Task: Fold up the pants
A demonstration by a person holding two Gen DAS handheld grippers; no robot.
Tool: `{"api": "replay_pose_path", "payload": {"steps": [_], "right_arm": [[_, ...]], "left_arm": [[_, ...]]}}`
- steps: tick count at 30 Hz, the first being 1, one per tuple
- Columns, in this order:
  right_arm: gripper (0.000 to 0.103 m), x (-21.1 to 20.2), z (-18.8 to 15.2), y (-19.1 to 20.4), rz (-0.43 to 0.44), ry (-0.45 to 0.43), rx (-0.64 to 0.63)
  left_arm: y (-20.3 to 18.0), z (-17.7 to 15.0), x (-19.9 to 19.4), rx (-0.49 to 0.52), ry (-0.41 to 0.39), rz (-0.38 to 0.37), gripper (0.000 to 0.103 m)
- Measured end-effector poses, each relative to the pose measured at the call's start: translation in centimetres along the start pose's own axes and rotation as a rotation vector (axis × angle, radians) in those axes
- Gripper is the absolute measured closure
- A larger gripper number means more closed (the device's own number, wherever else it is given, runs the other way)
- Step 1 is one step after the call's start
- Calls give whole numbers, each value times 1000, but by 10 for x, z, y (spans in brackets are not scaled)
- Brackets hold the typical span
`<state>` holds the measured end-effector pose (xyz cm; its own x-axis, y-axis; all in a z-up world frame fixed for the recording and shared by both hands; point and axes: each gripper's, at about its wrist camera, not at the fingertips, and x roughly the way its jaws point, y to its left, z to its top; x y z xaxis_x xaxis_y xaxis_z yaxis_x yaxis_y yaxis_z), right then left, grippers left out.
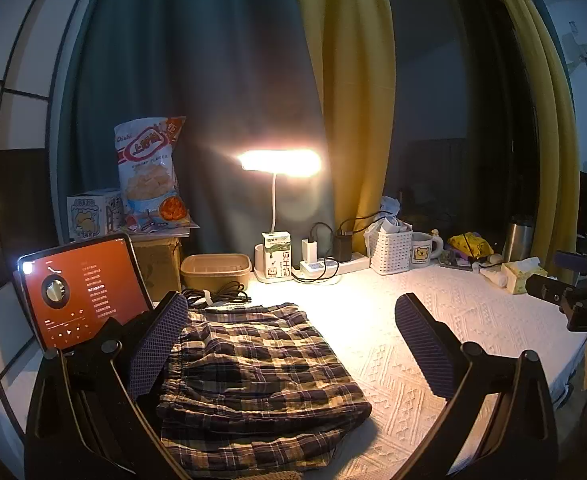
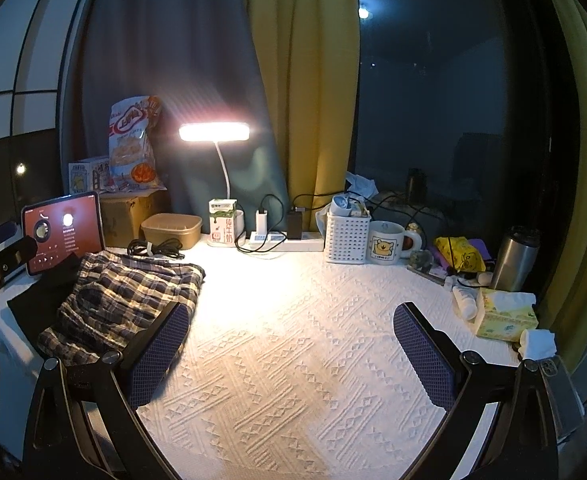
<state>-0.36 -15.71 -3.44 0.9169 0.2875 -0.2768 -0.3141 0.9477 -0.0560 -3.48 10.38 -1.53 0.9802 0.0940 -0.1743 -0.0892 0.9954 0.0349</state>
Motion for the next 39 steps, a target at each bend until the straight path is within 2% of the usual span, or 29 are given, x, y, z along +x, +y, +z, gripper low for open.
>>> {"api": "replay_pose_path", "payload": {"steps": [39], "right_arm": [[0, -4, 5, -3, -5, -4, 4]], "left_arm": [[5, 3, -6, -4, -21, 24, 1]]}}
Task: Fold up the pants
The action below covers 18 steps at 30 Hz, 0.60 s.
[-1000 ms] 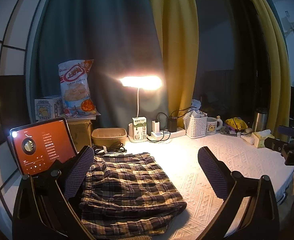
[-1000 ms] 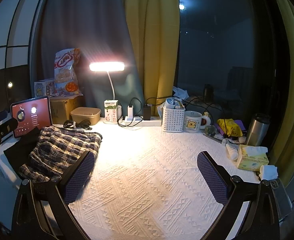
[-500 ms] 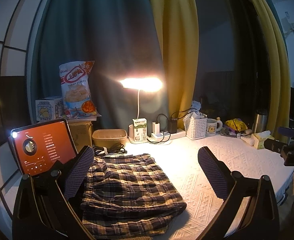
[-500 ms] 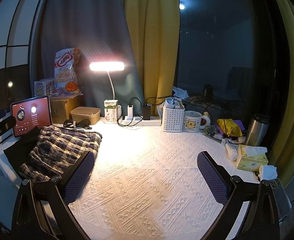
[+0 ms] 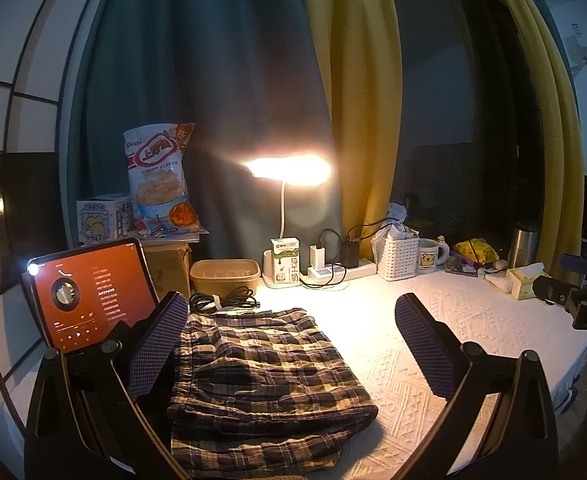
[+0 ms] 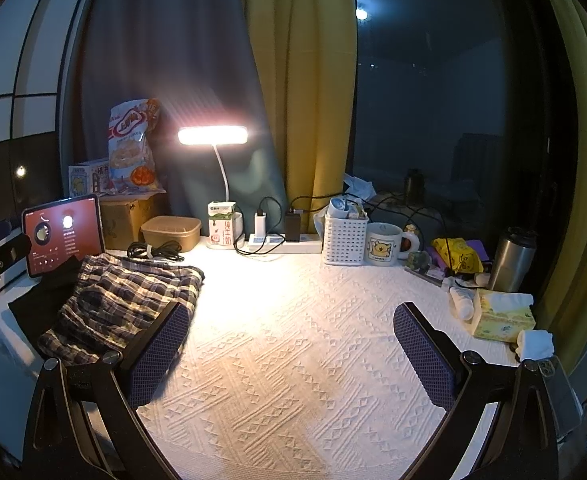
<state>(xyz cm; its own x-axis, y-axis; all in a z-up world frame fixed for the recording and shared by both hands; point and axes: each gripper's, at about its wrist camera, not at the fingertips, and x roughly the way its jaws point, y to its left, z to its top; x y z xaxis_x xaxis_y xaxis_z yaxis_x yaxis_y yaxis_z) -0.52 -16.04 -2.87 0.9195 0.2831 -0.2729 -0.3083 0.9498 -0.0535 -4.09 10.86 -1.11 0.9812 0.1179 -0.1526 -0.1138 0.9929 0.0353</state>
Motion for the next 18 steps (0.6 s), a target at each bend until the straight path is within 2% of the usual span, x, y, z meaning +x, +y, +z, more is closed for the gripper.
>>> {"api": "replay_pose_path", "payload": {"steps": [18], "right_arm": [[0, 0, 1, 0, -1, 0, 1]], "left_arm": [[-3, 2, -1, 7, -2, -12, 1]]}}
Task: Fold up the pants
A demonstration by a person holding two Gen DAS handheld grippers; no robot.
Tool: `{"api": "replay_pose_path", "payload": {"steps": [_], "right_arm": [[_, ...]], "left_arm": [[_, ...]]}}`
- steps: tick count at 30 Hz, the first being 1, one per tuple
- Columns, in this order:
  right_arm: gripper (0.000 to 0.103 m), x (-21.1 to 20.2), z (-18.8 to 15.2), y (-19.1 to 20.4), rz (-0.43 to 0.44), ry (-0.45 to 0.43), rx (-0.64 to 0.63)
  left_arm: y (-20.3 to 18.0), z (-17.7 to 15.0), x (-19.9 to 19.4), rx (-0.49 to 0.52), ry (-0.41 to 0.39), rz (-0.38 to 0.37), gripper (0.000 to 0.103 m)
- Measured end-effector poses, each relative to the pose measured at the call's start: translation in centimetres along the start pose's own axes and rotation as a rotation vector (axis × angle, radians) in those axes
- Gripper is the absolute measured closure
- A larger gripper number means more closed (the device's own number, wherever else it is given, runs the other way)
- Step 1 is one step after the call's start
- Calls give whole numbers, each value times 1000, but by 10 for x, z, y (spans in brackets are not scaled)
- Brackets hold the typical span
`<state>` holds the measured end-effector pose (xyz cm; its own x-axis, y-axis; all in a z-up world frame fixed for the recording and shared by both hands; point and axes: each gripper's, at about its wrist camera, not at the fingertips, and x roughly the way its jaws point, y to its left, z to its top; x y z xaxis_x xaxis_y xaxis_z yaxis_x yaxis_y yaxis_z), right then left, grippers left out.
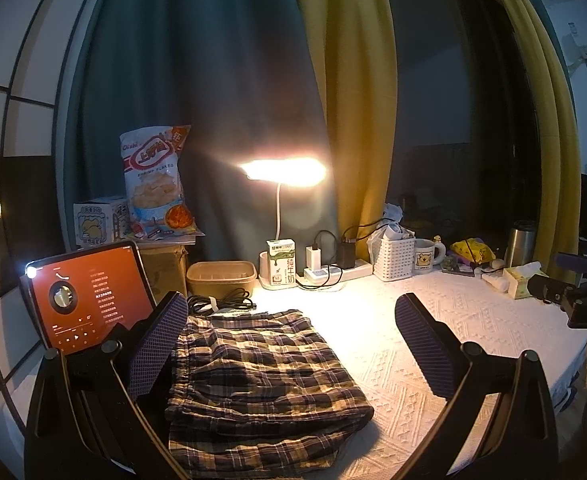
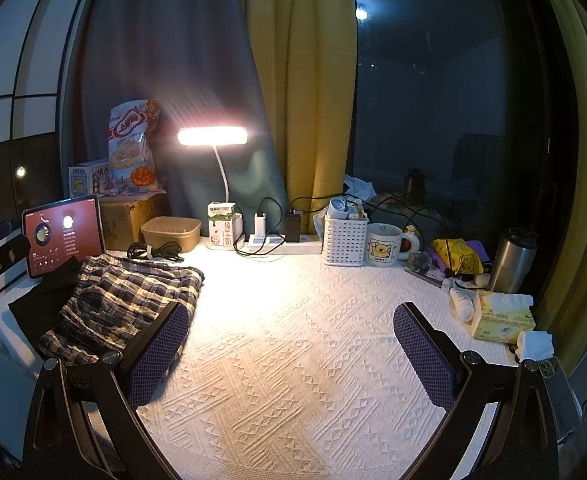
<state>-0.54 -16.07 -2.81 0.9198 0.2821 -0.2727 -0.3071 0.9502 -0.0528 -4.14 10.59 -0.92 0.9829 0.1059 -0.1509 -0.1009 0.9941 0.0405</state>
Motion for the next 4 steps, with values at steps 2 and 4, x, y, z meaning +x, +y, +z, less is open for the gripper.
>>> {"api": "replay_pose_path", "payload": {"steps": [2, 4], "right_arm": [[0, 0, 0, 0, 0, 1, 0], [0, 0, 0, 0, 1, 2, 0]], "left_arm": [[0, 0, 0, 2, 0, -5, 1], [0, 0, -1, 2, -6, -15, 1]]}}
